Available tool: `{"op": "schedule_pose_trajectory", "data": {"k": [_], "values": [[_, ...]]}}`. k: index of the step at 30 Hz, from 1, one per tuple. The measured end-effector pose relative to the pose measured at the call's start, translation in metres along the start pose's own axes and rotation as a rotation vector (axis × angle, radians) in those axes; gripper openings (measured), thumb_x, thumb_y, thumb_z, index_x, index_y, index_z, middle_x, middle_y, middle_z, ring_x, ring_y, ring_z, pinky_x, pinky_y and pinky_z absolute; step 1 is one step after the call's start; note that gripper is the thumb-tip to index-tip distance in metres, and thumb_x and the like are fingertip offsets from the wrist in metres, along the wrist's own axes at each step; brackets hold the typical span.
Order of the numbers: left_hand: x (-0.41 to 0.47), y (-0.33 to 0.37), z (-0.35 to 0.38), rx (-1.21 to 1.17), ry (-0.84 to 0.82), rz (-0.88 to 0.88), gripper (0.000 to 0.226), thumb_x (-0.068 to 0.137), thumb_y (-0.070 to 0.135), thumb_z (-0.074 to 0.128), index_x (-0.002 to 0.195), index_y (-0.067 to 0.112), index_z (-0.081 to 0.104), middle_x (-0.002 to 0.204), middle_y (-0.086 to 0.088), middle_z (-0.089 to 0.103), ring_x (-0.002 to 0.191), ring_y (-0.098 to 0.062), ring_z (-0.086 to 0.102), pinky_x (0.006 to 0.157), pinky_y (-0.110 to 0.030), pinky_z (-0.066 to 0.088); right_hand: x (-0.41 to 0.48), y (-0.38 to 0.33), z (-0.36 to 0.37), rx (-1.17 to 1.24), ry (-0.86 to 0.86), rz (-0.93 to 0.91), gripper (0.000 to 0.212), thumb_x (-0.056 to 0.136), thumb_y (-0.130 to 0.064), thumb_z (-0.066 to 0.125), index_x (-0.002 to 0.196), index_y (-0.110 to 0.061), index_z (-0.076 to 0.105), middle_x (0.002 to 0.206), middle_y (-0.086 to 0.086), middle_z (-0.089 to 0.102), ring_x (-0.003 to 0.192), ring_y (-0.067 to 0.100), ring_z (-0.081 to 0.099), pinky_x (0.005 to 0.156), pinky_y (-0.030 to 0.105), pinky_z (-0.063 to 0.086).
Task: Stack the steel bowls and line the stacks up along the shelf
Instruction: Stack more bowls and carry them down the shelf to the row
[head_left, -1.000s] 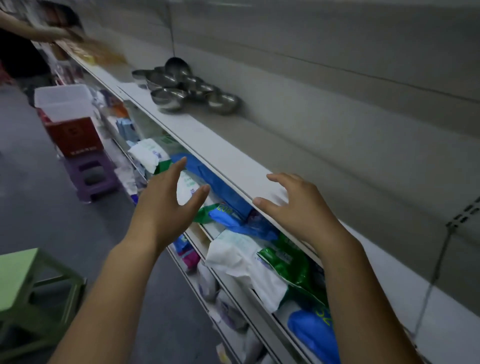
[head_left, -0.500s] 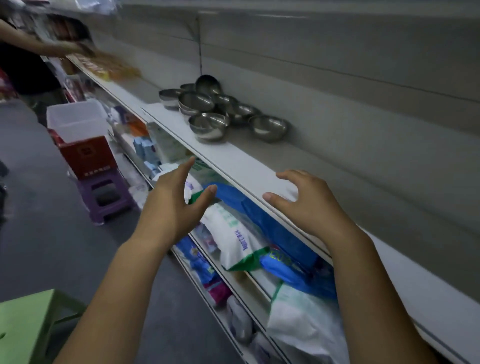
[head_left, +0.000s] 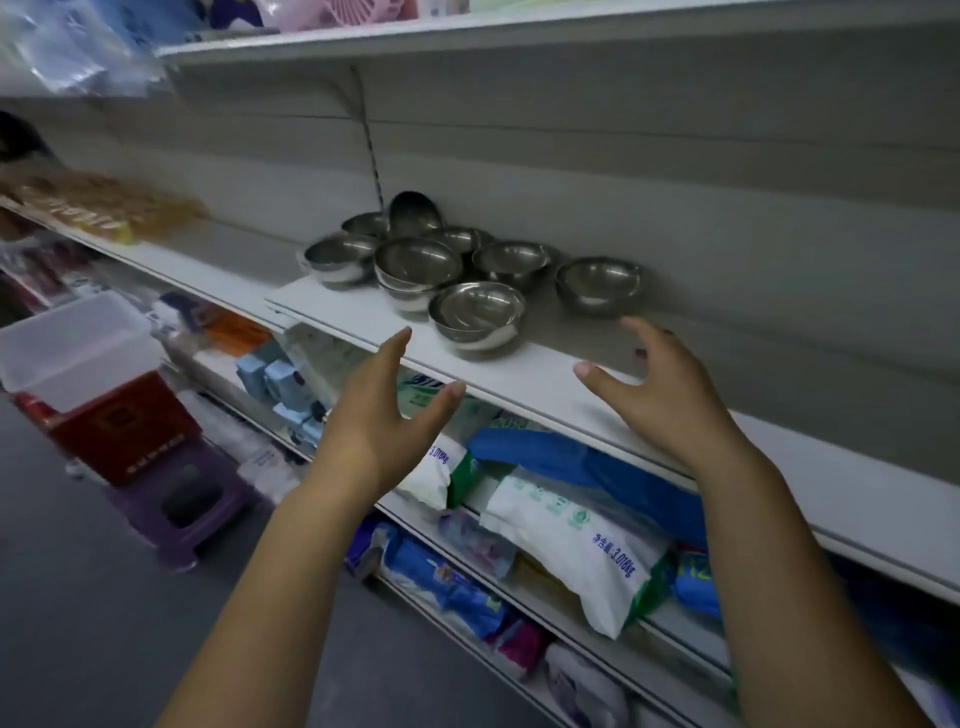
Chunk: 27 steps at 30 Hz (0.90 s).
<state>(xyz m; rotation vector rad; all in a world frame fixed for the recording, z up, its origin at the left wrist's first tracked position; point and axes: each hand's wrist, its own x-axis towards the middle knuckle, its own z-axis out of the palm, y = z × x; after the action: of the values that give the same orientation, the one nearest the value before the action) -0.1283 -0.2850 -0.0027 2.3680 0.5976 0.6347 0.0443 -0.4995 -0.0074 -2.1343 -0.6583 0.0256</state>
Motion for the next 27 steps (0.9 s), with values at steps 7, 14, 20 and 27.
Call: {"op": "schedule_pose_trajectory", "data": {"k": [7,14,20,27], "values": [[0.083,-0.025,0.031,-0.026,-0.139,0.102,0.11,0.083,0.059,0.073,0.16,0.023,0.004,0.165,-0.002,0.029,0.149,-0.02,0.032,0.114,-0.035,0.033,0.077,0.009,0.012,-0.079,0.1,0.112,0.094,0.076,-0.056,0.08,0.152,-0.025,0.034,0.153,0.005,0.041,0.136,0.025,0.047,0.101,0.025,0.037],[0.133,-0.045,0.054,-0.168,-0.171,0.126,0.127,0.066,0.075,0.075,0.158,0.036,-0.002,0.163,0.005,0.032,0.147,-0.014,0.036,0.114,-0.033,0.036,0.13,0.03,0.031,0.09,0.179,0.241,0.135,0.068,-0.057,0.087,0.162,-0.023,-0.003,0.169,-0.001,0.011,0.153,0.021,0.022,0.117,0.029,0.023],[0.144,-0.063,0.067,-0.152,-0.12,0.179,0.124,0.064,0.083,0.069,0.158,0.035,0.004,0.154,0.005,0.048,0.138,-0.017,0.049,0.109,-0.042,0.046,0.14,0.039,0.04,0.131,0.277,0.191,0.115,0.067,-0.049,0.091,0.156,-0.02,0.025,0.153,-0.002,0.045,0.134,0.012,0.047,0.105,0.025,0.037],[0.144,-0.071,0.073,-0.093,-0.072,0.233,0.121,0.067,0.082,0.068,0.158,0.032,0.007,0.148,0.008,0.054,0.132,-0.018,0.056,0.103,-0.042,0.05,0.137,0.027,0.044,0.411,0.388,0.16,0.111,0.071,-0.033,0.092,0.159,-0.022,0.024,0.149,-0.005,0.049,0.125,0.01,0.054,0.093,0.014,0.045]]}}
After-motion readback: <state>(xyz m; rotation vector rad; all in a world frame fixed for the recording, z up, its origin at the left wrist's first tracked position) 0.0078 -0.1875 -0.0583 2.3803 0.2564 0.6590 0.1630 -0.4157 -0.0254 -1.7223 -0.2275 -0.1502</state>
